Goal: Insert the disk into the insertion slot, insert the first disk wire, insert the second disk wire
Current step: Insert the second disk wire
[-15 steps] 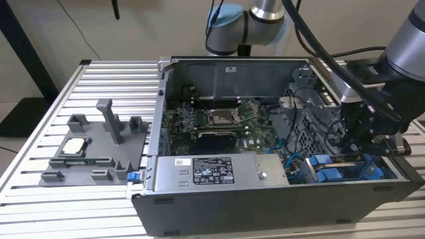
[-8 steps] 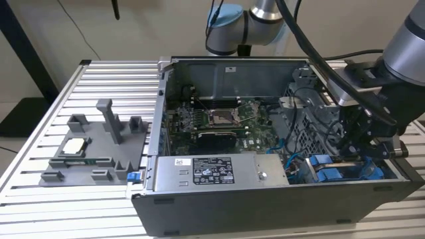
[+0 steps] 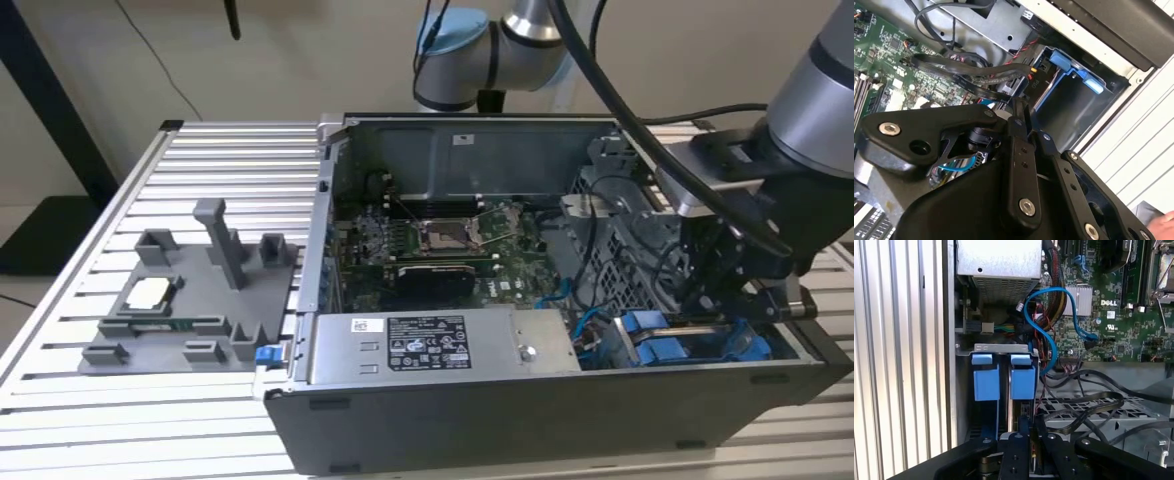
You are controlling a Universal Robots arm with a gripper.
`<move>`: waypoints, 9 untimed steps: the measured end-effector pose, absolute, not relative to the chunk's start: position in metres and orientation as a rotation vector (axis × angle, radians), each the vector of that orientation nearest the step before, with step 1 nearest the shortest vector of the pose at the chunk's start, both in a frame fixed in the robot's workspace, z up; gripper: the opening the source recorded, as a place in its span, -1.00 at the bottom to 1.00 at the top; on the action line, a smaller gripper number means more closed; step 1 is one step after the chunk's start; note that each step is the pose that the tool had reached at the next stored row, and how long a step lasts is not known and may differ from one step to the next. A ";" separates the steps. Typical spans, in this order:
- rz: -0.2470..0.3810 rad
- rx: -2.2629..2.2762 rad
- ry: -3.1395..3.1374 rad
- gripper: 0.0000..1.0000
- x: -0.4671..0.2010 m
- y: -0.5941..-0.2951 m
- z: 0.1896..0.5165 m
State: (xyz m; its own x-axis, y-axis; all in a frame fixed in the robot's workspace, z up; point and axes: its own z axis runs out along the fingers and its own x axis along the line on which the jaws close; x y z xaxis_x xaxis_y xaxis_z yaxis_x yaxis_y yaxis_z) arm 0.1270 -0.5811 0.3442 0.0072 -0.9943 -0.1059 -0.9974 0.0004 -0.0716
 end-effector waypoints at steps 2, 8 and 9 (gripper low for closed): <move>0.037 -2.136 2.128 -0.67 0.127 -0.581 0.343; 0.037 -2.136 2.129 -0.67 0.129 -0.581 0.341; 0.036 -2.136 2.129 -0.67 0.129 -0.581 0.340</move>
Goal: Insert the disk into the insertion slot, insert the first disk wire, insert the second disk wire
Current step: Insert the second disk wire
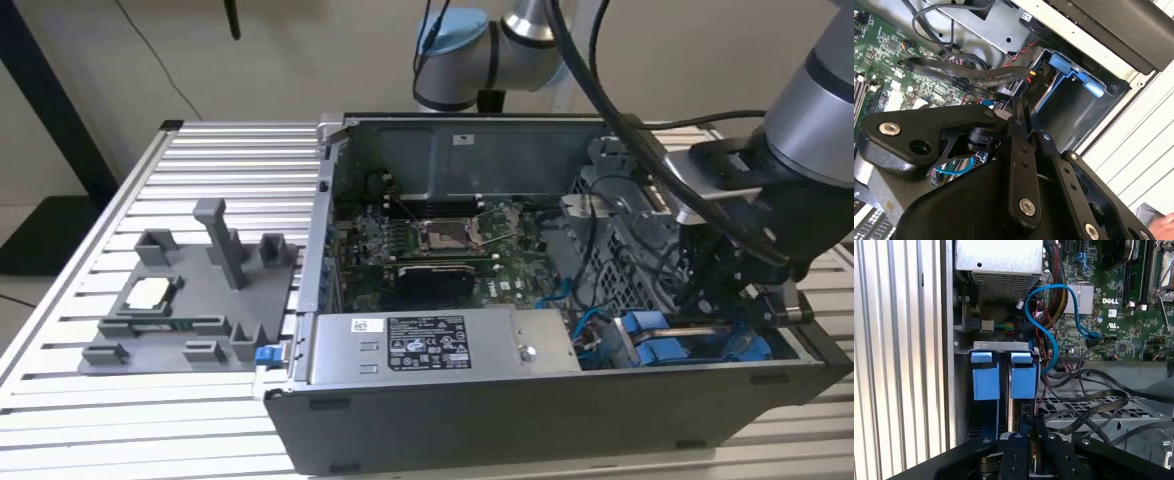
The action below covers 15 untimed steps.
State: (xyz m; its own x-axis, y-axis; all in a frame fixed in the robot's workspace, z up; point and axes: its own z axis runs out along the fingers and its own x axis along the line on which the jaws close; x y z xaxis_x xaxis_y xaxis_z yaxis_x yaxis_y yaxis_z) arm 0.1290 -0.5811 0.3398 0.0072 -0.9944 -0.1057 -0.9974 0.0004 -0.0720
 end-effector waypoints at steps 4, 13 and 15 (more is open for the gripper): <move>0.035 -2.136 2.128 -0.67 0.129 -0.581 0.334; 0.039 -2.133 2.126 -0.51 0.129 -0.581 0.356; 0.038 -2.133 2.126 -0.51 0.129 -0.581 0.365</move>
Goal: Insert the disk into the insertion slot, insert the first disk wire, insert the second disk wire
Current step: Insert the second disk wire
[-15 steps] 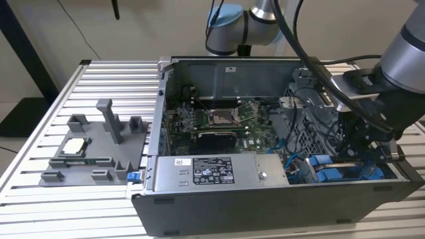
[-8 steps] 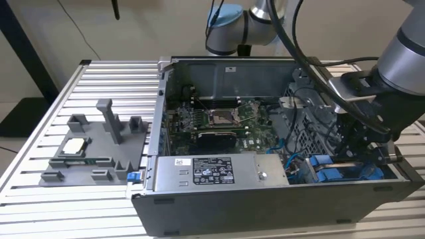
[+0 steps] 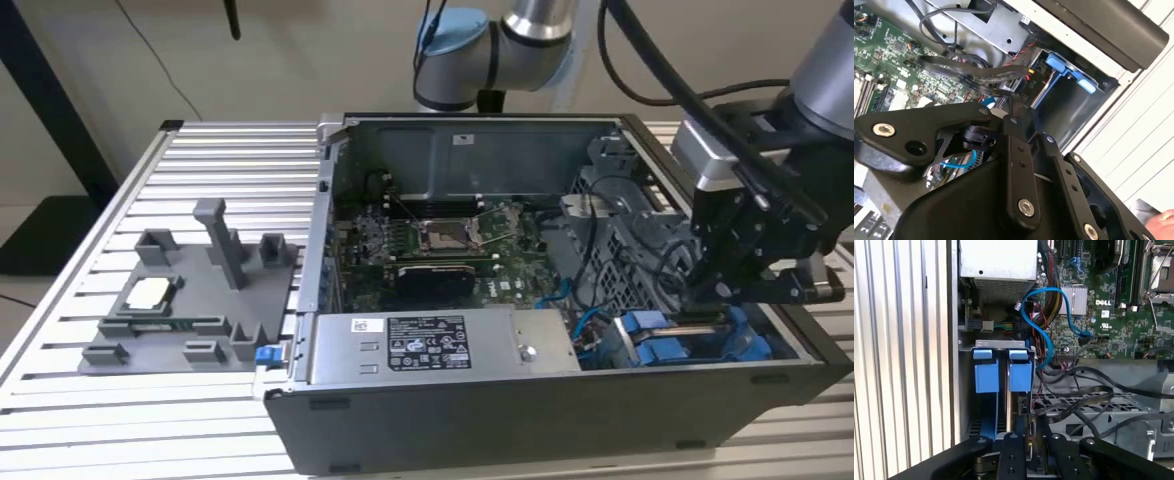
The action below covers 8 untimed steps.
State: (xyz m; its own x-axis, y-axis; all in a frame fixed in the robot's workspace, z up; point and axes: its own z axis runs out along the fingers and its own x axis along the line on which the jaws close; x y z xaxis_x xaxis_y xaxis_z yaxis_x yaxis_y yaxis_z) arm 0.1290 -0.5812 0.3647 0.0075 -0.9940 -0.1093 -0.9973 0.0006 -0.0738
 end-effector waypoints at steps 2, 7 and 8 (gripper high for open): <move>0.037 -2.134 2.126 -0.51 0.129 -0.581 0.372; 0.035 -2.135 2.127 -0.51 0.129 -0.581 0.388; 0.035 -2.135 2.127 -0.51 0.129 -0.581 0.388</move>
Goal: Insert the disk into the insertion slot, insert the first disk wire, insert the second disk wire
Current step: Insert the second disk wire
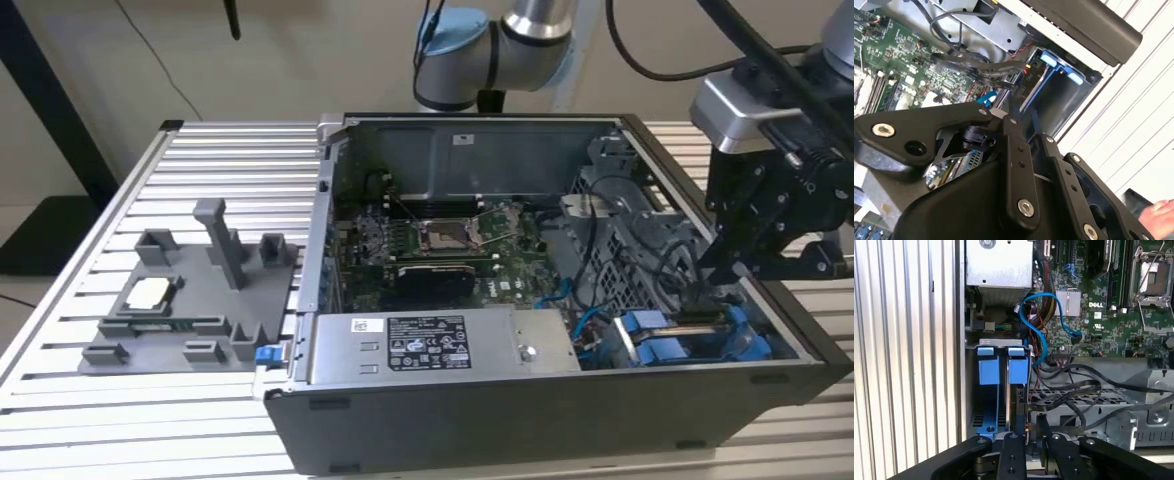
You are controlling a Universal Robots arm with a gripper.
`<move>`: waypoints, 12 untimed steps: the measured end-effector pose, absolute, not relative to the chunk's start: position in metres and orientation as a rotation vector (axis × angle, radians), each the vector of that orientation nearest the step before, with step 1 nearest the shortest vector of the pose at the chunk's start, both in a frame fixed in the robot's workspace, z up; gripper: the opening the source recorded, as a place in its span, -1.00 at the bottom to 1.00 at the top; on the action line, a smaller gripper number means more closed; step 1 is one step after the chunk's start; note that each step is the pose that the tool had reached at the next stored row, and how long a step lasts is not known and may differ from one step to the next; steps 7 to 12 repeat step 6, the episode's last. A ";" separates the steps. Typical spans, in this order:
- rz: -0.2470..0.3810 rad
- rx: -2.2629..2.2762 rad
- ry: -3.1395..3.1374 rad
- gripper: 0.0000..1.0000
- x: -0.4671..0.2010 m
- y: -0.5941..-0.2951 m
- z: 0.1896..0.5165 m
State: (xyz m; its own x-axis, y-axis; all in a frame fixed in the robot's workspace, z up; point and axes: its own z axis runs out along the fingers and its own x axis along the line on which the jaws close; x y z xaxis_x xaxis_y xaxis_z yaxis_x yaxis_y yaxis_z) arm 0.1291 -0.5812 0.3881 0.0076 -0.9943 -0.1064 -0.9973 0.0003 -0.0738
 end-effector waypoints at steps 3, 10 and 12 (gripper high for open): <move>0.036 -2.135 2.127 -0.51 0.129 -0.581 0.388; 0.037 -2.134 2.126 -0.51 0.129 -0.581 0.388; 0.037 -2.134 2.126 -0.51 0.129 -0.581 0.388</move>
